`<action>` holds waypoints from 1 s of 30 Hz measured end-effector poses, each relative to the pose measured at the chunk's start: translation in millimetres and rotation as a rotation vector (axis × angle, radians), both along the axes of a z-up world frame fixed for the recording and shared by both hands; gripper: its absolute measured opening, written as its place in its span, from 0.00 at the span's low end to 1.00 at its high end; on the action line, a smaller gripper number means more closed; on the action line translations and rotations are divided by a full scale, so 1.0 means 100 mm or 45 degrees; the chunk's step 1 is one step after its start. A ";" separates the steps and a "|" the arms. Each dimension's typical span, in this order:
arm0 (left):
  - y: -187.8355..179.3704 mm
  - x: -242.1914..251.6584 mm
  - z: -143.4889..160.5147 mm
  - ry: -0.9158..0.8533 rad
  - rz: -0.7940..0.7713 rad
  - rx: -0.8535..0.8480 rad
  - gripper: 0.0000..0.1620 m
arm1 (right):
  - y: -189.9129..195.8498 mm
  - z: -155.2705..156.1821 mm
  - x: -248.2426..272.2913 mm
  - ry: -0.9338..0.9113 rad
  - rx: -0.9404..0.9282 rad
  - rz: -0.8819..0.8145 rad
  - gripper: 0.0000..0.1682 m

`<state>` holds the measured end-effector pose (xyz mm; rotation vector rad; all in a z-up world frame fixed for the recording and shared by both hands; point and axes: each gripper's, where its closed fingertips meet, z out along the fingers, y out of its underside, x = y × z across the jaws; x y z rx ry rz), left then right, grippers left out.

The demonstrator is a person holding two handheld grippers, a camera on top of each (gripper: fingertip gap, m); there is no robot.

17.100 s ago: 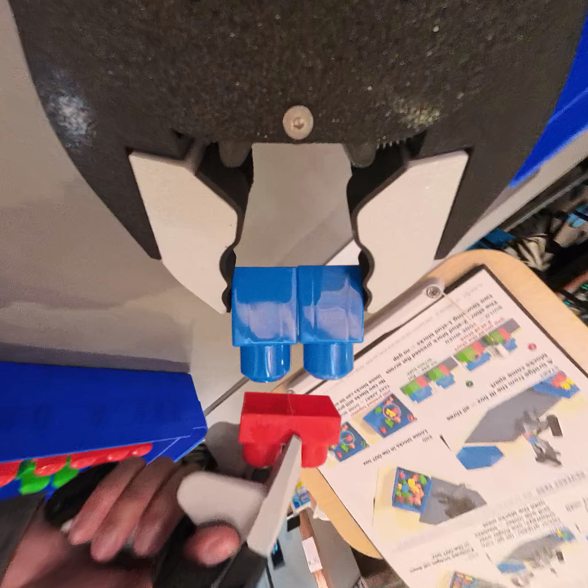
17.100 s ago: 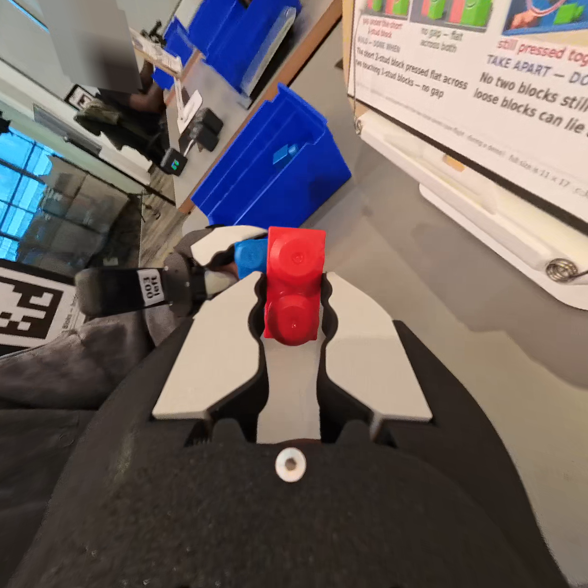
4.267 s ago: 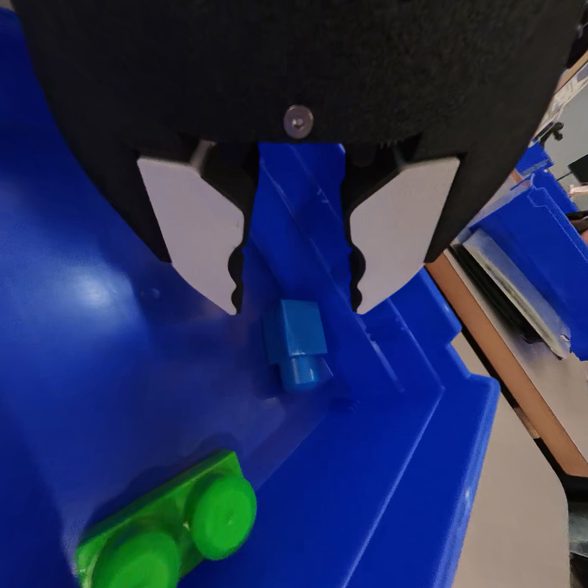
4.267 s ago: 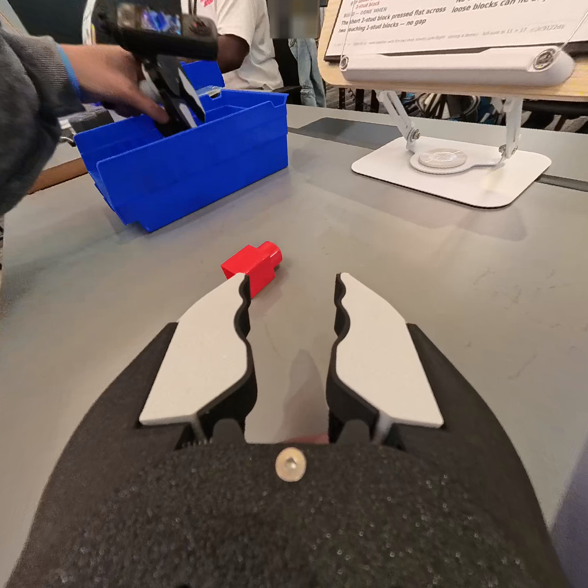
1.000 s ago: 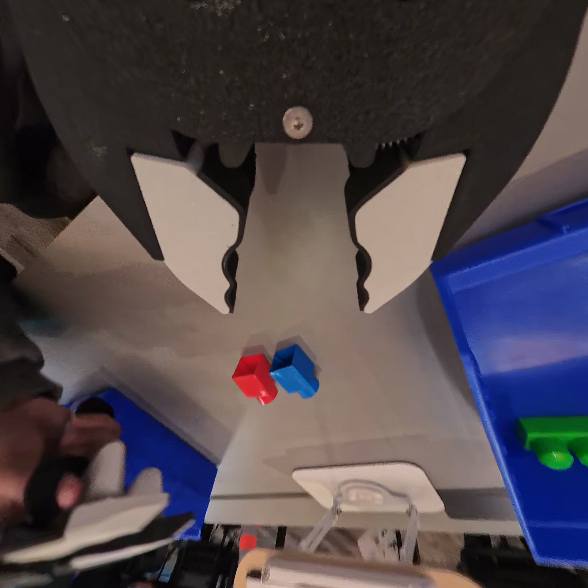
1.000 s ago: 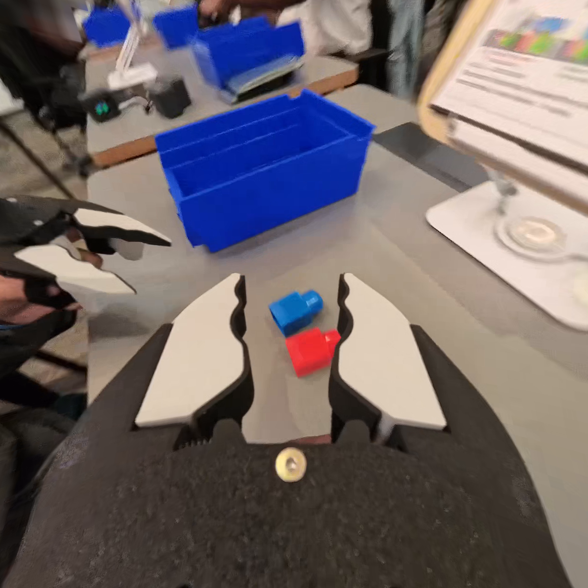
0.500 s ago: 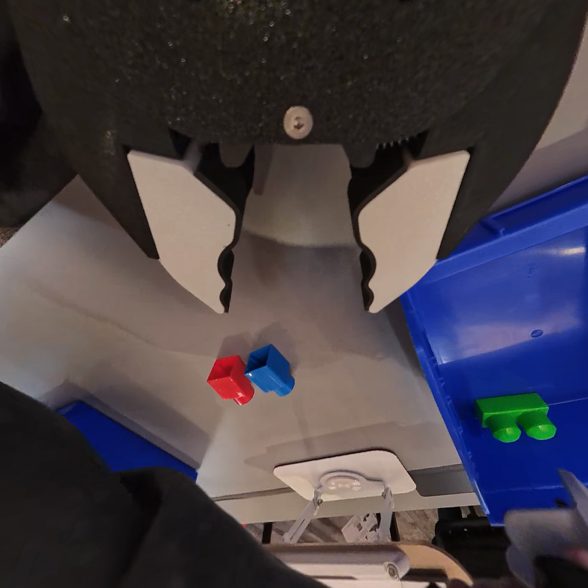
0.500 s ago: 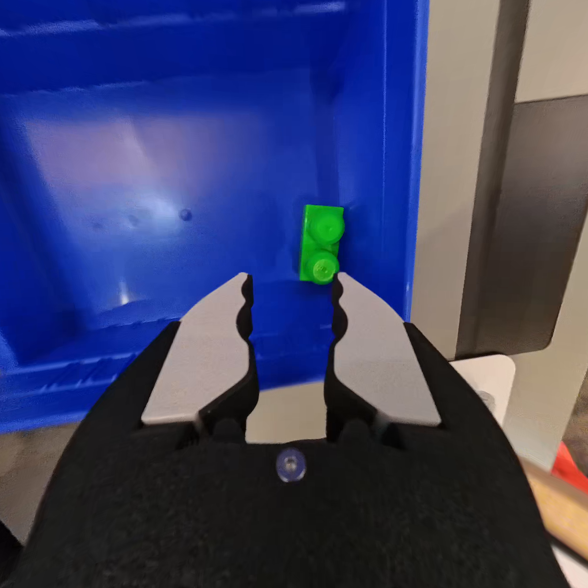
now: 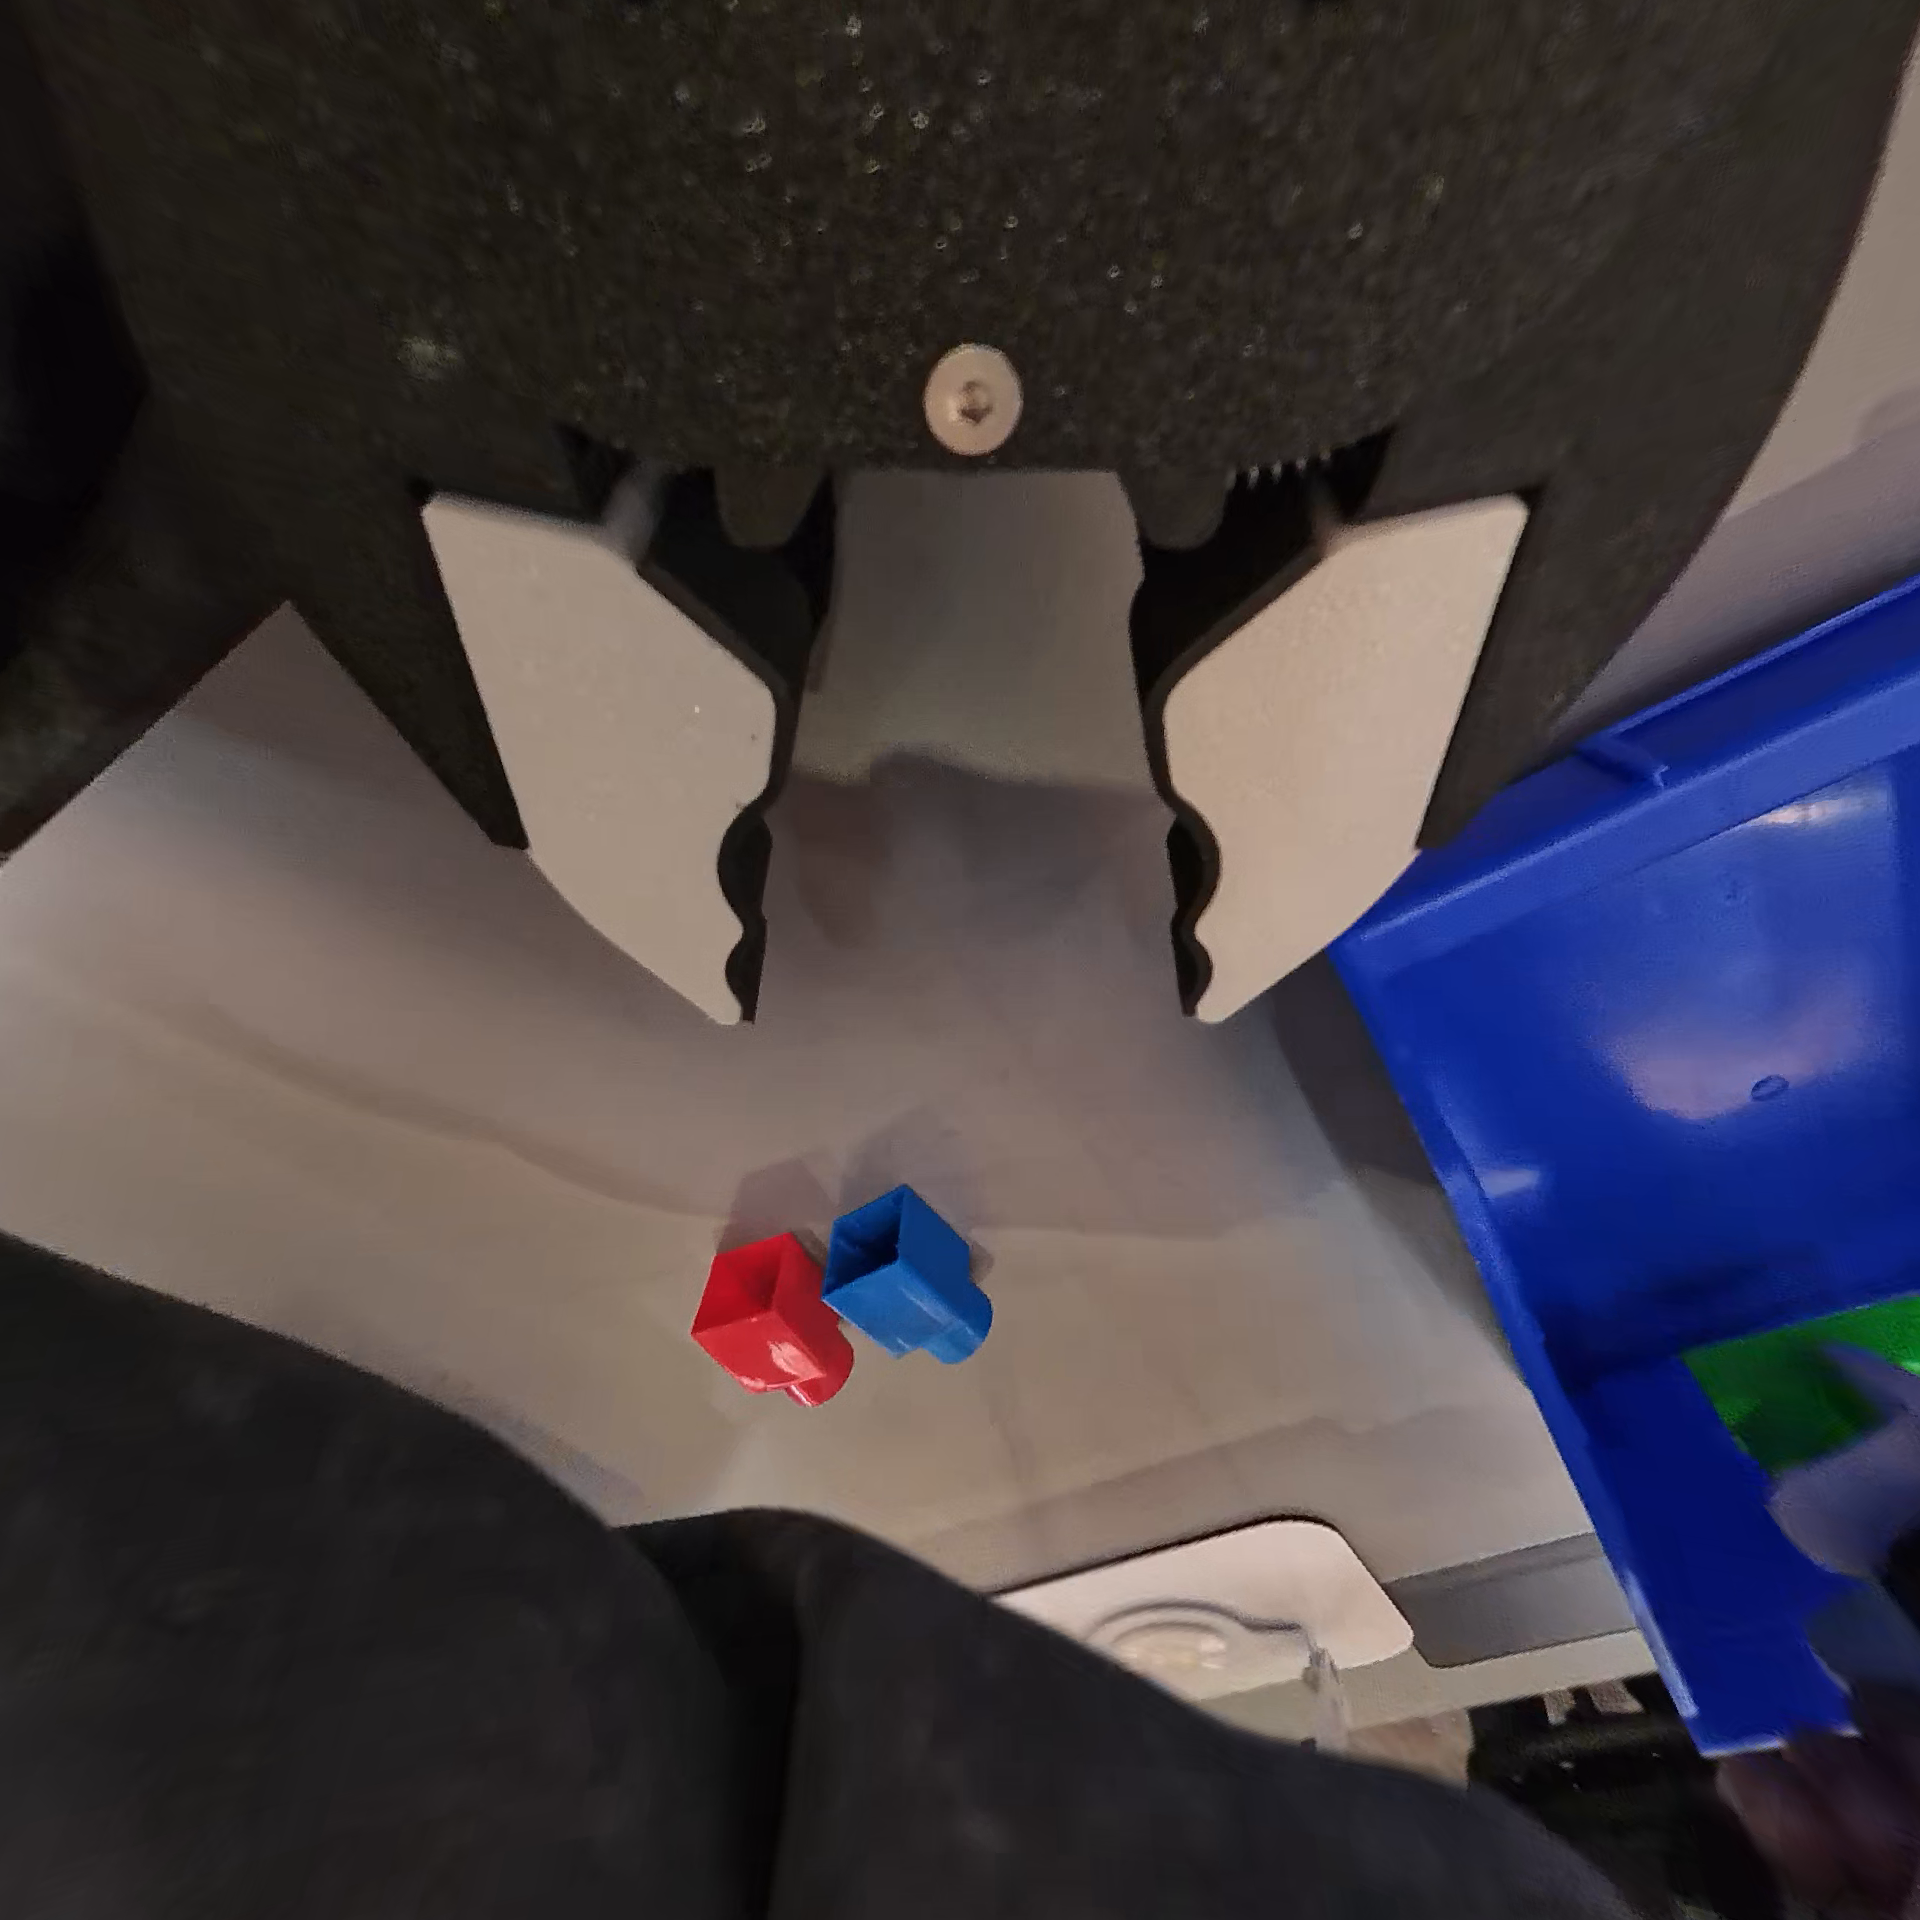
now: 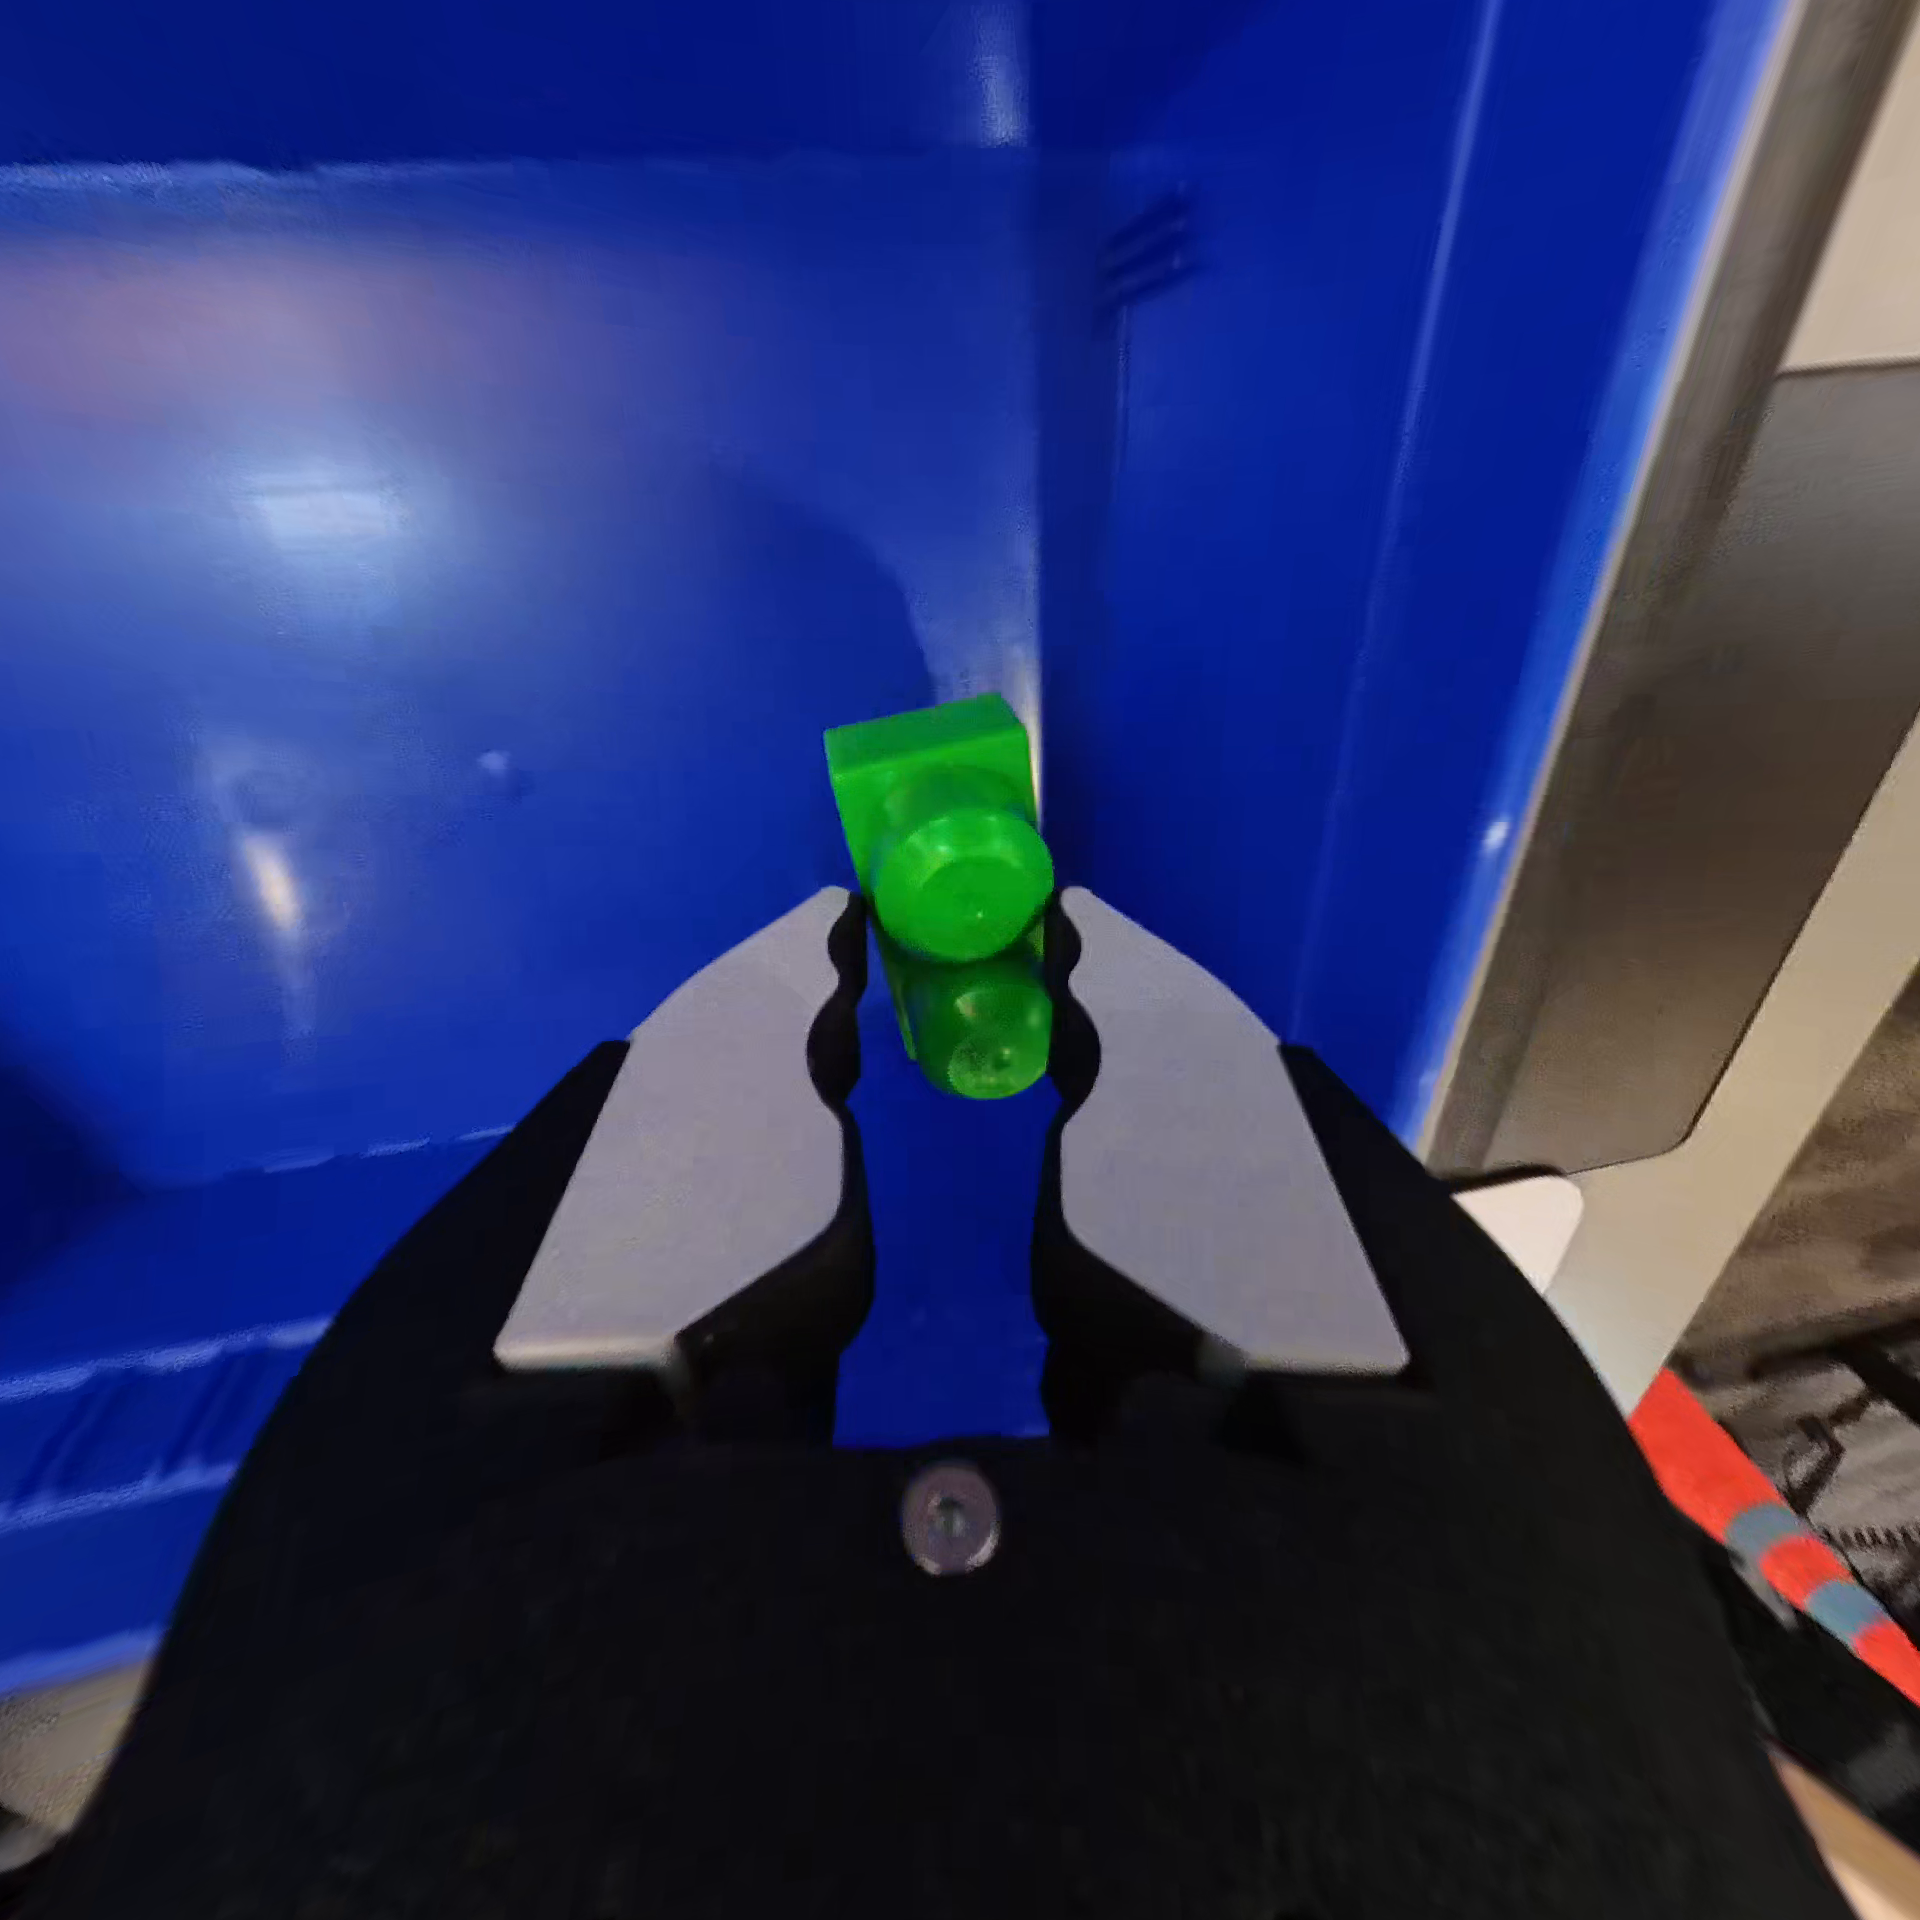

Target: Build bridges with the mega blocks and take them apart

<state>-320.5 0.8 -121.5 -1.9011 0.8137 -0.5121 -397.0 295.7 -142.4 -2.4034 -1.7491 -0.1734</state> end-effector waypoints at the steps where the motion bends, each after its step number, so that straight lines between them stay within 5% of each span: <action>1: 0.01 0.00 0.00 -0.003 0.003 0.001 0.46 | -0.06 0.13 -0.01 0.050 0.013 0.012 0.20; 7: 0.05 0.01 -0.04 0.033 0.027 0.008 0.45 | -0.51 0.95 0.25 0.271 0.095 0.054 0.19; 10: 0.07 0.03 -0.08 0.059 0.045 0.016 0.45 | -0.70 1.11 0.48 0.319 0.103 0.037 0.19; 21: 0.15 0.05 -0.19 0.082 0.084 -0.010 0.44 | -0.92 1.09 0.82 0.439 0.040 -0.043 0.19; 27: 0.17 0.02 -0.20 0.076 0.097 -0.022 0.44 | -0.73 1.05 0.58 0.499 0.029 -0.080 0.19; 30: 0.17 0.07 -0.24 0.077 0.076 -0.052 0.44 | -0.43 0.71 0.38 0.281 0.053 -0.063 0.20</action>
